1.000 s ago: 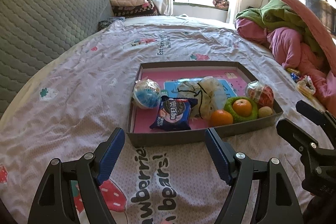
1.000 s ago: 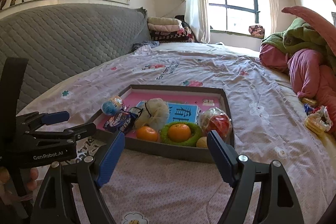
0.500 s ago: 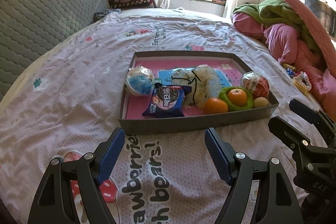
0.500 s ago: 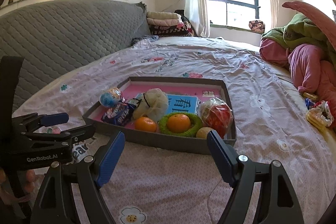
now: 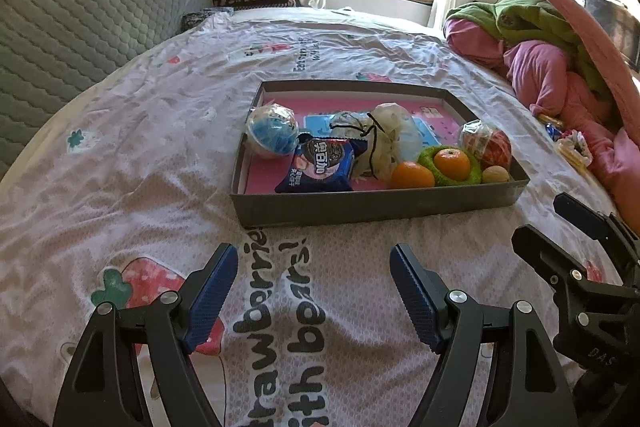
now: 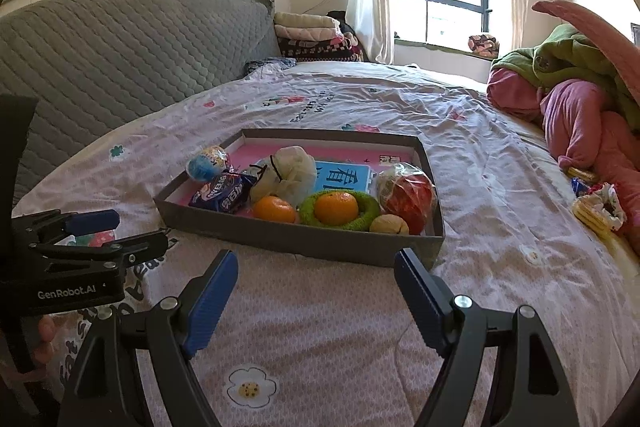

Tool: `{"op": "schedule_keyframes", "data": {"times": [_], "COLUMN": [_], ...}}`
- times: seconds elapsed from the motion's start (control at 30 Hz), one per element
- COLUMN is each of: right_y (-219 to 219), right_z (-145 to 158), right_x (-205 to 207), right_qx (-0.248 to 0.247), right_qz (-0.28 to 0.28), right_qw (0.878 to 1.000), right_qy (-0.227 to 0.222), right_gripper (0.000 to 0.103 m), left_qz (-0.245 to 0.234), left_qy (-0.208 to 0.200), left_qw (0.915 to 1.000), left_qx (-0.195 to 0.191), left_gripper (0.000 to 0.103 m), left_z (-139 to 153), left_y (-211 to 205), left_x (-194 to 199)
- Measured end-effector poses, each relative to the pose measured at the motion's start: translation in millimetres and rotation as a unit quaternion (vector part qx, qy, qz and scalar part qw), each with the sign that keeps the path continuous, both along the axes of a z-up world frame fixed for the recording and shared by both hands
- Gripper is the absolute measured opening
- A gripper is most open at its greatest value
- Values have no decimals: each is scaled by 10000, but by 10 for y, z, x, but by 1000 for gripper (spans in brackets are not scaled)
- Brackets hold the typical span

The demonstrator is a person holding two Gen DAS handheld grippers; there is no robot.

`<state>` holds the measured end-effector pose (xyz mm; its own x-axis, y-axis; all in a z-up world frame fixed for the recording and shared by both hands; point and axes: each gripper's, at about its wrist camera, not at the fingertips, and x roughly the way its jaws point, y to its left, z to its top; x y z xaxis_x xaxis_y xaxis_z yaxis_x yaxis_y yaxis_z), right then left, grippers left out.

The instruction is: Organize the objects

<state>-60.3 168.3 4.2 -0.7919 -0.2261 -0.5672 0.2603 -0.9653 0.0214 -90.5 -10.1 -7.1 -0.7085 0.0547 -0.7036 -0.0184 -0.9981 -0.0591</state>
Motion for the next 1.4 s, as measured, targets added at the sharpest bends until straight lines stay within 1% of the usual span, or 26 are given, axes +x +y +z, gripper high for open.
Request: {"op": "schedule_keyframes", "data": {"times": [0.2,0.33,0.47,0.6,0.73,1.1,1.4], "right_y": [36,46,61,78,110,97,104], "right_z": [23,10,11,0,-56,-179,-195], "right_x": [109,142,172,194,180,148,147], "right_qx": [-76,-70,-72,-120,-189,-116,-100], "right_qz": [-58,-49,-70,-90,-133,-189,-228], "right_qw": [9999,9999,9999,9998,9997,9997,9997], "right_qy": [103,89,108,109,27,-79,-52], "right_gripper": [80,80,80,80,80,80,80], "left_qz": [8,55,80,6,-57,-8,-22], "left_qy": [67,174,272,321,350,222,209], "left_qw": [10000,9998,9995,9995,9993,9997,9998], "left_qx": [-30,-127,-112,-47,-83,-26,-54], "left_gripper": [79,79,79,79,79,79,79], "left_z": [-9,3,13,1,-36,-151,-183], "left_y": [-6,-6,-21,-15,39,-6,-5], "left_x": [71,116,163,188,202,131,116]}}
